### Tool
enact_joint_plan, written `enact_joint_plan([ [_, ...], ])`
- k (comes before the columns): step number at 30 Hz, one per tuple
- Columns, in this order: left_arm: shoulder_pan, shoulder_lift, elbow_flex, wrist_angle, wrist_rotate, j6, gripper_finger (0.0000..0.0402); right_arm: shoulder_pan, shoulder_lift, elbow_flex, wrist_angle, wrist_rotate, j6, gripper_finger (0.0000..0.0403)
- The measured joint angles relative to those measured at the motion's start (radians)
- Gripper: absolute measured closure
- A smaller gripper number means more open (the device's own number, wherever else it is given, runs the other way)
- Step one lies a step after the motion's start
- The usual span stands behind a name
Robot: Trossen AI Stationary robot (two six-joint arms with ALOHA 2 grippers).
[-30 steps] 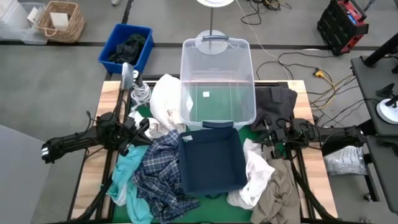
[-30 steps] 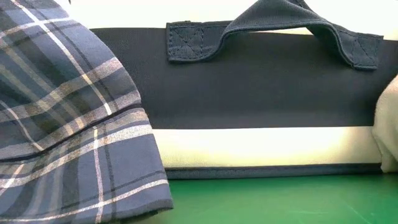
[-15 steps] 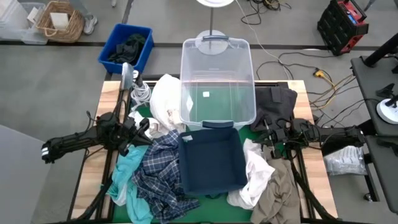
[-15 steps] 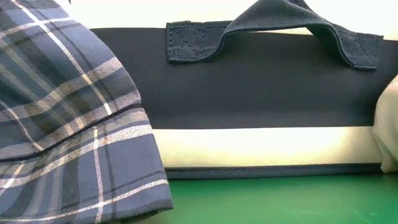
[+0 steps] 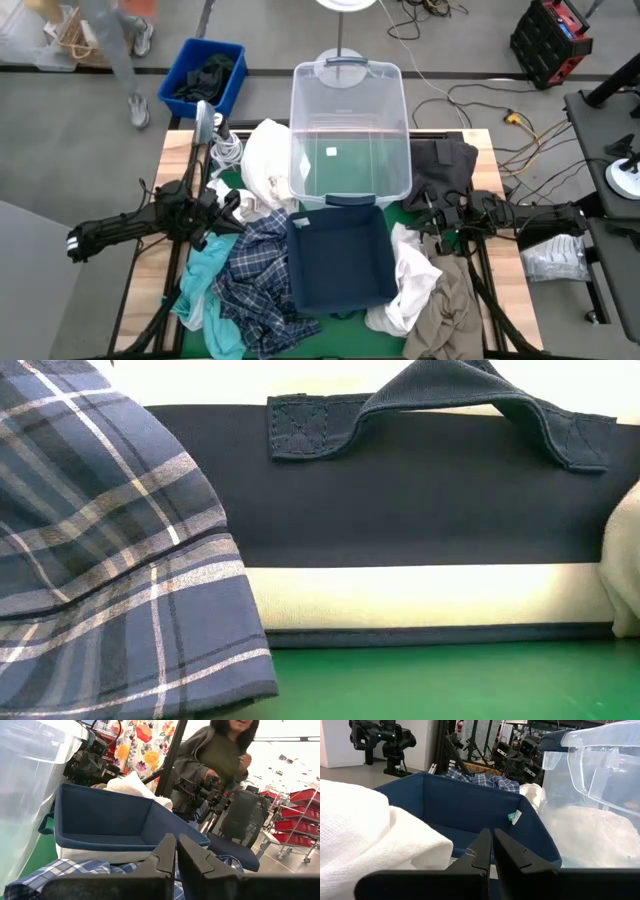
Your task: Sort clothes
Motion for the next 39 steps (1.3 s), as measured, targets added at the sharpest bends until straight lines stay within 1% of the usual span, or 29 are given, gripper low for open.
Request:
enact_joint_plan([
  [22, 0.000, 0.000, 0.000, 0.000, 0.000, 0.000, 0.0402, 0.000, 0.000, 0.000, 0.000, 0.000, -0.002, 0.0390],
  [30, 0.000, 0.000, 0.000, 0.000, 0.000, 0.000, 0.0402, 0.000, 0.000, 0.000, 0.011, 0.000, -0.160, 0.0390],
  [39, 0.000, 0.000, 0.000, 0.000, 0.000, 0.000, 0.0402, 0.000, 0.000, 0.000, 0.015, 0.000, -0.186, 0.0390],
])
